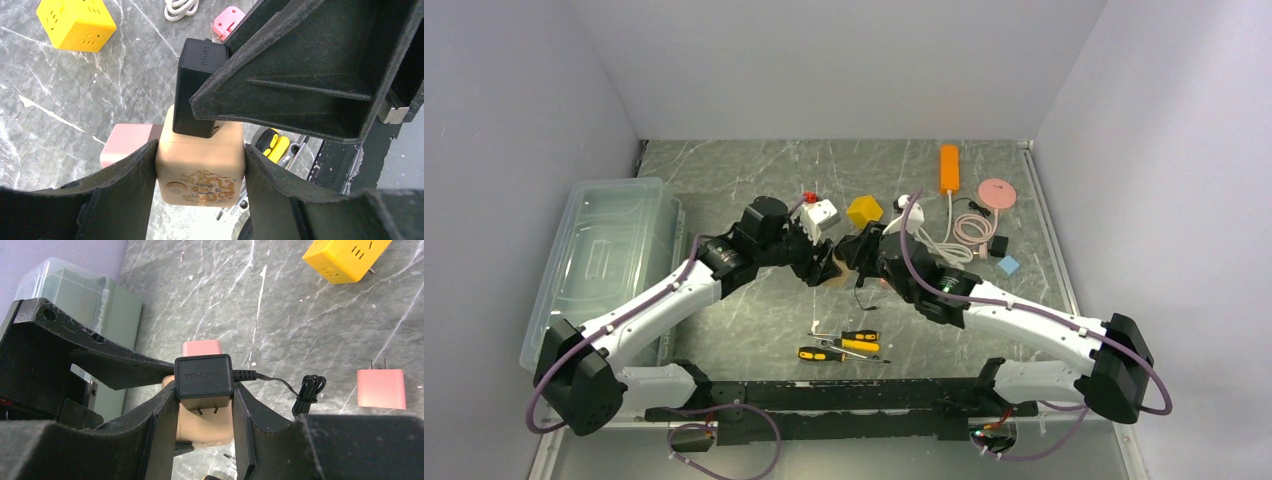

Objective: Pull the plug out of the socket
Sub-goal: Remove the plug from the socket.

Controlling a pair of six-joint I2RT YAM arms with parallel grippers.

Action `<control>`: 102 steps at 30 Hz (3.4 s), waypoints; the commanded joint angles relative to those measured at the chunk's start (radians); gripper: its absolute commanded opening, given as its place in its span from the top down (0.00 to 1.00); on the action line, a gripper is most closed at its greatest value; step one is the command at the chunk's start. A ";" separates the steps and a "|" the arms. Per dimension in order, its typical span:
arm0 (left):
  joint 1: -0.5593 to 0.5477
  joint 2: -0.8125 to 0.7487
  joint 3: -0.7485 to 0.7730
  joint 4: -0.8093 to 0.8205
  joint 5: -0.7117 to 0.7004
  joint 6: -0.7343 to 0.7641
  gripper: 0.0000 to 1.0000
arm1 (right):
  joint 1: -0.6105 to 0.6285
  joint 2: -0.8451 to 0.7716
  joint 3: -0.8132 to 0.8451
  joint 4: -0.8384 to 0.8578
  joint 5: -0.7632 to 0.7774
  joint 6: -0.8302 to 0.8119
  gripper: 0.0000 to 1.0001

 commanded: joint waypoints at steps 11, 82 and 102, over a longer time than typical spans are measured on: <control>0.032 -0.023 0.018 0.042 -0.108 0.048 1.00 | -0.231 -0.028 -0.019 0.059 -0.392 0.058 1.00; 0.039 0.058 0.049 0.005 0.009 0.069 1.00 | -0.133 -0.060 0.132 -0.283 -0.089 0.092 1.00; 0.027 0.073 0.029 0.004 -0.004 0.143 1.00 | -0.261 -0.005 0.122 -0.264 -0.325 0.137 1.00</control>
